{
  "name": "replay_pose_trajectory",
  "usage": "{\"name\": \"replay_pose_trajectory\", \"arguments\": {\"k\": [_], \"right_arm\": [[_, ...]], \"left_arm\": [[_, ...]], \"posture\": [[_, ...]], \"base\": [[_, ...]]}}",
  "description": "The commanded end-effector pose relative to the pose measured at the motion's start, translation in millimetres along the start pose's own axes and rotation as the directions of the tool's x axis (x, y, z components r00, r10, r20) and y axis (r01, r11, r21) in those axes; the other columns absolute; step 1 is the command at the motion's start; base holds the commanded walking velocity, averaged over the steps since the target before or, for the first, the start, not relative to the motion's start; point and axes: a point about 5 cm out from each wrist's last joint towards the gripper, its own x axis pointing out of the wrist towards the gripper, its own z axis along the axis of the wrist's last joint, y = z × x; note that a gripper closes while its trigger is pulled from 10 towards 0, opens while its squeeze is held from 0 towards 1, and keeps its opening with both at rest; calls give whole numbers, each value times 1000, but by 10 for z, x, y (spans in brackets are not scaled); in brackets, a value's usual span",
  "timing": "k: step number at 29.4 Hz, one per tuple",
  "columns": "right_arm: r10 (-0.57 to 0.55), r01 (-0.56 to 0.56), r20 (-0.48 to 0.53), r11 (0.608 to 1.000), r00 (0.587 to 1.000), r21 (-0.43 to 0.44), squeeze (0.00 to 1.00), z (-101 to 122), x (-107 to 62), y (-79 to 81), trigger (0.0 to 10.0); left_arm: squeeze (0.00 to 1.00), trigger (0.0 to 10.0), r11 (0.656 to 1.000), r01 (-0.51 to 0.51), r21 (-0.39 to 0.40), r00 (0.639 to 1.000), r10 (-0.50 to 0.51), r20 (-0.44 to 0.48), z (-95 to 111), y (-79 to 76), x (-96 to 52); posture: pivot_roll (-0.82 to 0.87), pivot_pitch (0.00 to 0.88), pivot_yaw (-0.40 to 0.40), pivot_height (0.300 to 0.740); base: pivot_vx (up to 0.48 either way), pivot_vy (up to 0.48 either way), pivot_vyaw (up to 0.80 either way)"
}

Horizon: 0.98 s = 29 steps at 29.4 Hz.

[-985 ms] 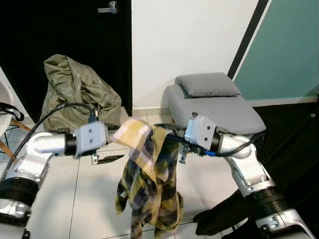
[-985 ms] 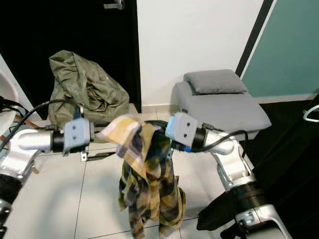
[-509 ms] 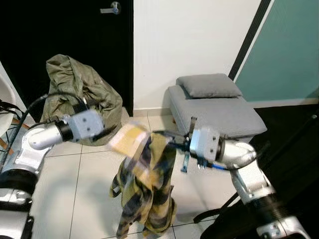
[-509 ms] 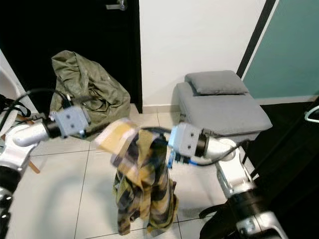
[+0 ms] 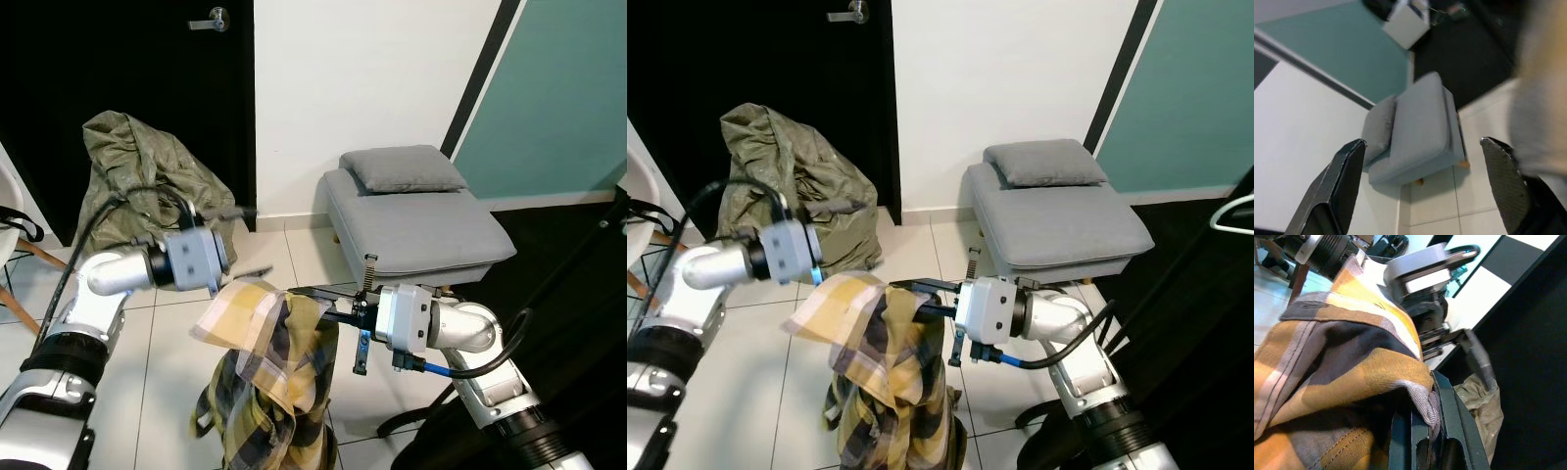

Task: Hang hanger

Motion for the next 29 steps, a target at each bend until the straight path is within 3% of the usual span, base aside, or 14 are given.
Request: {"name": "replay_pose_trajectory", "arguments": {"k": [1,6,10,12,13,16,18,21,22,25,26,27,28,29], "right_arm": [[-29,31,37,999,999,-40,0,70,9,-76,0],[-33,34,31,999,999,-41,0,56,17,-95,0],[-143,141,15,984,990,113,0,-17,36,-181,0],[-167,167,-15,970,986,175,0,-67,46,-199,0],[-180,184,-37,959,983,216,0,-103,51,-206,0],[-221,250,-139,936,965,248,0,-234,63,-222,0],[-265,317,-249,927,932,202,0,-355,41,-242,0],[-281,335,-302,931,911,144,0,-406,17,-250,0],[-300,330,-443,944,845,-10,0,-537,-53,-262,0],[-300,330,-443,944,845,-10,0,-537,-53,-262,0],[-306,293,-518,950,799,-110,0,-609,-85,-267,0],[-306,293,-518,950,799,-110,0,-609,-85,-267,0],[-328,261,-564,945,758,-198,0,-664,-102,-277,0],[-328,261,-564,945,758,-198,0,-664,-102,-277,0]], "left_arm": [[800,10000,996,77,36,997,-77,-3,-6,-95,-34],[804,10000,997,56,52,998,-58,36,31,-89,-36],[776,10000,953,-185,-241,978,203,52,-33,124,-10],[655,10000,916,-215,-339,972,233,13,-100,117,-10],[447,10000,885,-233,-403,969,248,-16,-147,103,-10],[290,10000,772,-365,-521,931,318,-181,-321,111,-81],[216,10000,655,-521,-548,854,401,-332,-472,180,-189],[216,10000,587,-594,-549,804,433,-407,-543,223,-255],[212,10000,418,-721,-553,693,426,-581,-698,294,-436],[212,10000,418,-721,-553,693,426,-581,-698,294,-436],[204,10000,249,-765,-594,640,398,-658,-763,332,-505],[204,10000,249,-765,-594,640,398,-658,-763,332,-505],[208,10000,104,-754,-648,638,352,-685,-782,369,-499],[208,10000,104,-754,-648,638,352,-685,-782,369,-499]], "posture": [[-49,190,-60,740],[-47,192,-61,740],[-45,195,-61,740],[-43,195,-61,740],[-43,200,-60,740],[-43,203,-65,740],[-42,203,-67,740],[-41,206,-70,740],[-36,212,-69,740],[-36,212,-69,740],[-32,213,-67,740],[-32,213,-67,740],[-27,217,-66,740],[-27,217,-66,740]], "base": [[0,0,0],[0,0,0],[0,0,0],[0,0,0],[0,0,0],[0,0,0],[0,0,0],[0,0,0],[0,0,0],[0,0,0],[0,0,0],[0,0,0],[0,0,0],[0,0,0]]}}
